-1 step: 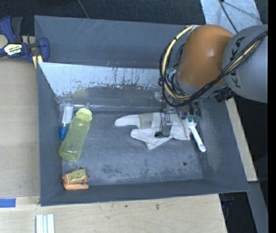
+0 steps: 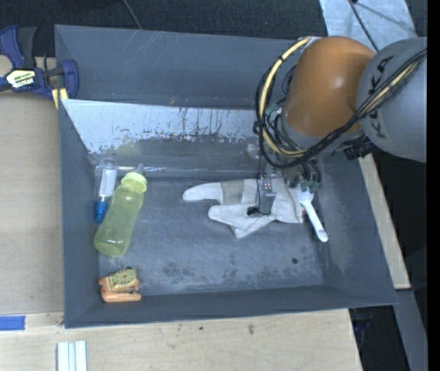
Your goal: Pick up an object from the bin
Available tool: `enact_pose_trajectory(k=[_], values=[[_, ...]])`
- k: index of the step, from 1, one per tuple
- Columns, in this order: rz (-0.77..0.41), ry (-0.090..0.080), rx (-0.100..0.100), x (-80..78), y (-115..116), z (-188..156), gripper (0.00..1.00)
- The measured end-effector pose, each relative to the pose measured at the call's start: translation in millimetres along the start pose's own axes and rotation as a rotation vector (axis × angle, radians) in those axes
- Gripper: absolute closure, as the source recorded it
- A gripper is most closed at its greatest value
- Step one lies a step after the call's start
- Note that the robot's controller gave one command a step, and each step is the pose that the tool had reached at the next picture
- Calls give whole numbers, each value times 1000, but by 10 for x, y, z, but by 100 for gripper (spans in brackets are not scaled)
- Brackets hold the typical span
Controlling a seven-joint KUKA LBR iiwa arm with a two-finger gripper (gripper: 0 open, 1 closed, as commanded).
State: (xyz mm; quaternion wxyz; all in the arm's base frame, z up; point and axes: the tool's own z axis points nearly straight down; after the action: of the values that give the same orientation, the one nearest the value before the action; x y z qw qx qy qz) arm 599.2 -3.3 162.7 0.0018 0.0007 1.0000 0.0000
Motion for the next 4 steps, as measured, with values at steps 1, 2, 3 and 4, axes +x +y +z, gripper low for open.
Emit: enact_pose_trajectory(k=[1, 2, 3, 4], values=[[35, -8, -1, 29, -107, 282, 0], [100, -14, 0, 87, -98, 837, 100], [100, -14, 0, 87, -98, 837, 100], [79, -4, -1, -115, -25, -593, 100]])
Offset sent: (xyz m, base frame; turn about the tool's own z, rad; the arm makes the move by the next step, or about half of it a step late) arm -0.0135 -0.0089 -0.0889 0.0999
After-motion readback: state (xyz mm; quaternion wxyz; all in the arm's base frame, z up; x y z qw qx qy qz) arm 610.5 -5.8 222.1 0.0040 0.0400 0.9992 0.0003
